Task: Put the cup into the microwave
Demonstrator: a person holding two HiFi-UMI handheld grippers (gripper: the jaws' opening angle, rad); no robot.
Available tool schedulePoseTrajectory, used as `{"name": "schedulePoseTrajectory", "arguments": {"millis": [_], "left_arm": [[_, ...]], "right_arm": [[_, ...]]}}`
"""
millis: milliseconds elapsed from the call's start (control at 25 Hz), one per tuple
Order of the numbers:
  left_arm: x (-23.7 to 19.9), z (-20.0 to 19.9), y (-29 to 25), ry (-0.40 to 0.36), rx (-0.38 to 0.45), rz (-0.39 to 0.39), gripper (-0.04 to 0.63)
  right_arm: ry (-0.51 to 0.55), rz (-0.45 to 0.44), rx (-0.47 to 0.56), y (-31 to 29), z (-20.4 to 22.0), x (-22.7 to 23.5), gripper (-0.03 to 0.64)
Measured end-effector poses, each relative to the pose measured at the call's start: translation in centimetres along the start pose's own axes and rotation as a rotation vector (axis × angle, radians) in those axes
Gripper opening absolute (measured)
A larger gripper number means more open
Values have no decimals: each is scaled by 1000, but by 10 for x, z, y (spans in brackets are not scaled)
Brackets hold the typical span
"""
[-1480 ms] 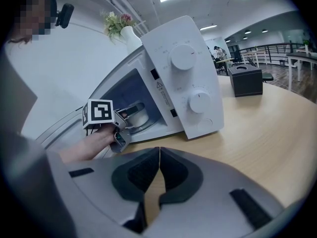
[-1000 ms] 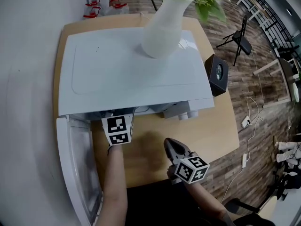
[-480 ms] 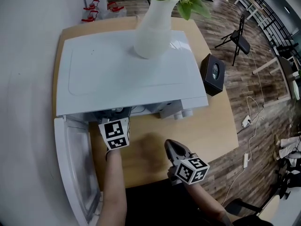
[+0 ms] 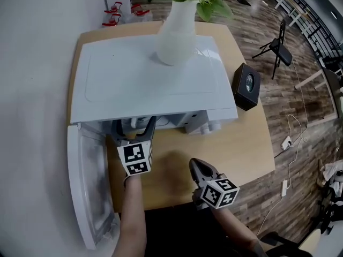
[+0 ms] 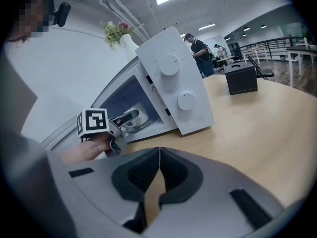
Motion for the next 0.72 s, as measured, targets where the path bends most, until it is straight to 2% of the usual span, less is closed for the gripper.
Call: {"name": "schedulePoseTrajectory", "arguments": {"millis": [320, 440, 720], "left_arm": [[11, 4, 35, 55, -6, -11, 477], [20, 8, 52, 57, -21, 11, 476], [44, 17, 89, 115, -24, 75, 471]], "right_arm": [[14, -41, 5, 4, -3, 5, -6], [29, -54, 10, 7, -3, 9, -6], [81, -79, 43, 17, -8, 19, -6]]}}
Point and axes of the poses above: the fingertips, and each gripper's own axes: y backward along the fingers, x to its right, z out of its underside, the point moved 8 cm from there along y, backward along the fingers, and after that the axes turned 2 degrees about -y, right-handed, at the moved point
